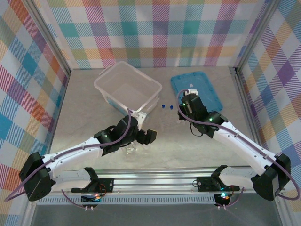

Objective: Organize the chemistry lab equipment

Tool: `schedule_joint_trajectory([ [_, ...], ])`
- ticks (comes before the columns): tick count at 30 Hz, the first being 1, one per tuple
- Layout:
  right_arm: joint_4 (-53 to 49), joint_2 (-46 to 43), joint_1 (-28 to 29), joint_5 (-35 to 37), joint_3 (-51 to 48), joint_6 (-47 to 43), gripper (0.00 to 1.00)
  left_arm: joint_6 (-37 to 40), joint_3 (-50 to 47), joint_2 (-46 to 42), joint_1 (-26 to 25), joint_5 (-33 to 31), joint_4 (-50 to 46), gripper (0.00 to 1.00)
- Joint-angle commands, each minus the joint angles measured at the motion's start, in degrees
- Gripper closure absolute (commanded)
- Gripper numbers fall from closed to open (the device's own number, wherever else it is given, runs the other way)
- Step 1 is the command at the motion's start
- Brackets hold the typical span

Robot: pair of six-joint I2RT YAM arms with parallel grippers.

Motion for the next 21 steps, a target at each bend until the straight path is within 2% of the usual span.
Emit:
schedule_joint_trajectory([
  [1,5.1,0.8,0.2,3.4,-1.3,-1.3,0.88,-1.2,-1.3,-1.9,1.1,-1.0,-1.3,0.13],
  [12,7.9,4.9,0.2,4.4,-1.9,-2.1,0.87,-3.0,-4.0,-6.4,2.8,-3.9,-2.8,0.12],
  [21,8.5,8.2,0.3,5.0,-1.0,-3.2,0.87,-3.5,-4.2,-6.4,3.3,-5.9,-5.2,0.14],
])
